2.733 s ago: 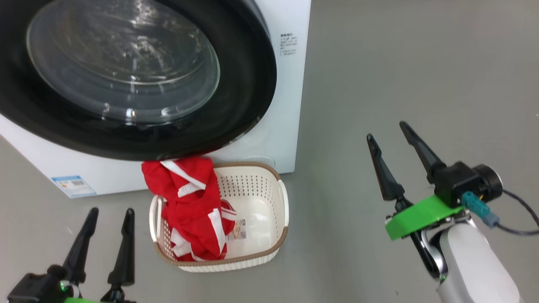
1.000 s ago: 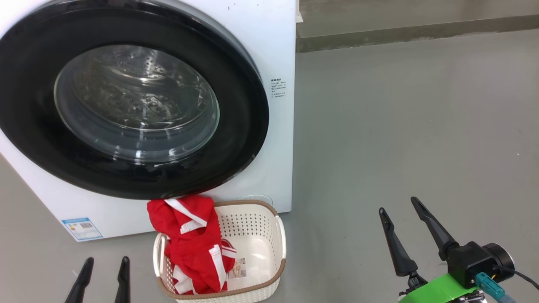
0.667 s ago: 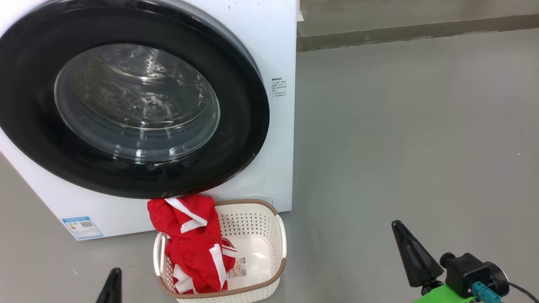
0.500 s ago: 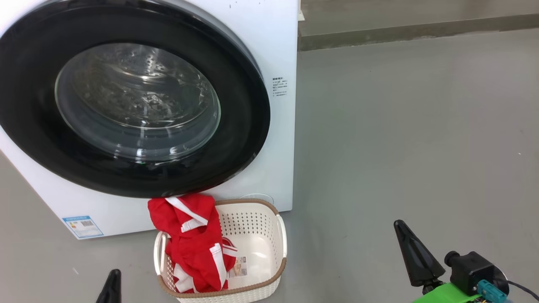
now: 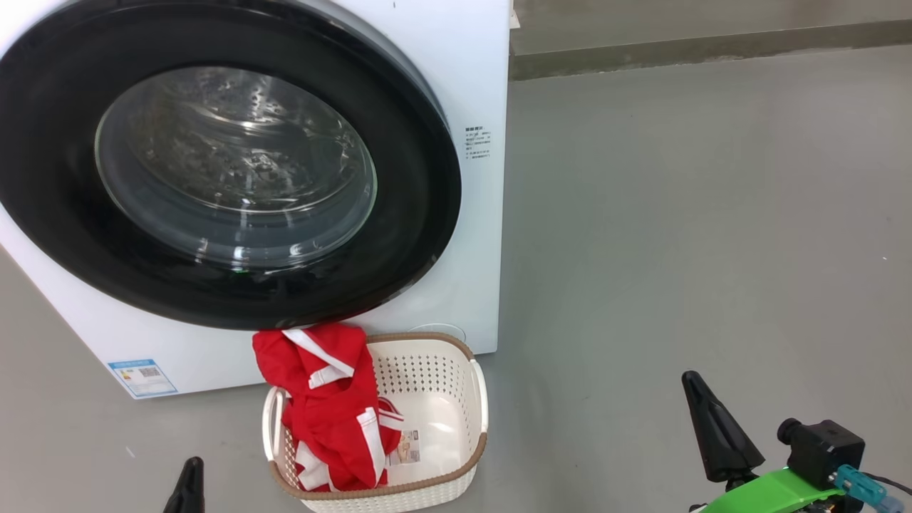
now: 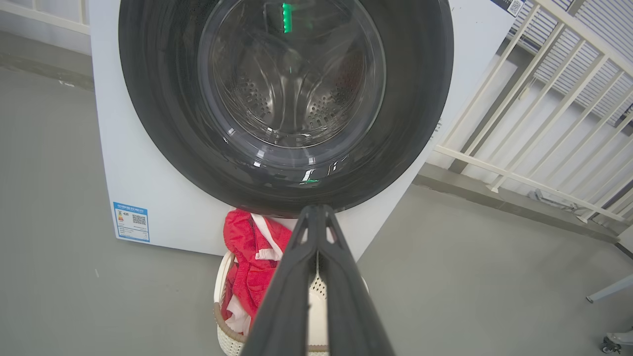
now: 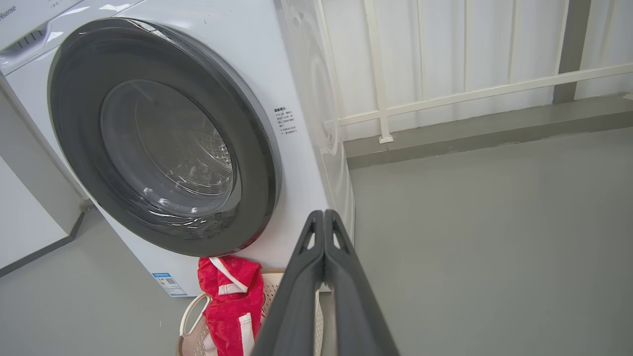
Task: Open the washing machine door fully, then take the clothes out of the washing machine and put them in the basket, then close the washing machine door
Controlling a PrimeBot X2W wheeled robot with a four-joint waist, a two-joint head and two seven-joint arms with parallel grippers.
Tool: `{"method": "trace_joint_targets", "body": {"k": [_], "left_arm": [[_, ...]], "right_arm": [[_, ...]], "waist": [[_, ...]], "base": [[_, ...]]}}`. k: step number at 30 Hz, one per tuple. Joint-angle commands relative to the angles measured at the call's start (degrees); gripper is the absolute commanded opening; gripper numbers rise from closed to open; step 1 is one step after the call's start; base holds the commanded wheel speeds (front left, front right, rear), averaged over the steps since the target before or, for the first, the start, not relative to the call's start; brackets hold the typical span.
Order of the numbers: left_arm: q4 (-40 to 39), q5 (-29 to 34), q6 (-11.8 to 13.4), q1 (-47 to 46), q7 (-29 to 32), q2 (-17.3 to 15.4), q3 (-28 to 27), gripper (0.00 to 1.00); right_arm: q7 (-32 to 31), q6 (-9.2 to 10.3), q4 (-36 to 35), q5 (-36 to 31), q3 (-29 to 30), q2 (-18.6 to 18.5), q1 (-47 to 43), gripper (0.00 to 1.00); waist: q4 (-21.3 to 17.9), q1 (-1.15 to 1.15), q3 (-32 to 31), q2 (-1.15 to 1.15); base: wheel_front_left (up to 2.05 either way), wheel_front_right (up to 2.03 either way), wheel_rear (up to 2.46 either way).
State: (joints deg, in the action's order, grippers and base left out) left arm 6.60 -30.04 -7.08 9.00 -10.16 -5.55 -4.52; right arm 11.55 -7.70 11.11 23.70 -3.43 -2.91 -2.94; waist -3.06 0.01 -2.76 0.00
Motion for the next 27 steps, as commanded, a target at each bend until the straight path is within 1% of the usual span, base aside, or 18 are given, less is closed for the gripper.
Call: {"method": "trace_joint_targets", "body": {"k": [1,24,25,26,27], "left_arm": [[-1.0,-1.4,-0.1,-2.6,0.3,-0.5,-0.7,0.0],[1.0,-15.4,-0.2,-5.5,4.0,0.2,-1.0,0.0],[1.0,-15.4,-0.2,-5.5,4.0,0.2,-1.0,0.0],[1.2,-16.7,-0.2,-5.8,4.4,0.3,-1.0,0.0],[1.2,-16.7,-0.2,-5.8,4.4,0.3,-1.0,0.0]], "right_arm": [[-0.2,0.04,-1.3,1.9,0.3,-0.7,2.7,0.0],[-3.5,0.08,-0.4,18.1,1.5,-1.2,4.1,0.0],[-3.5,0.08,-0.4,18.1,1.5,-1.2,4.1,0.0],[-3.9,0.08,-0.3,19.5,1.7,-1.2,4.3,0.0],[-3.9,0.08,-0.3,19.5,1.7,-1.2,4.3,0.0]], "waist": [[0.0,-0.01,0.0,0.0],[0.7,-0.01,0.7,0.0],[0.7,-0.01,0.7,0.0],[0.8,-0.01,0.8,0.0],[0.8,-0.01,0.8,0.0]], "base": [[0.0,0.0,0.0],[0.0,0.0,0.0],[0.0,0.0,0.0],[0.0,0.0,0.0],[0.0,0.0,0.0]]}}
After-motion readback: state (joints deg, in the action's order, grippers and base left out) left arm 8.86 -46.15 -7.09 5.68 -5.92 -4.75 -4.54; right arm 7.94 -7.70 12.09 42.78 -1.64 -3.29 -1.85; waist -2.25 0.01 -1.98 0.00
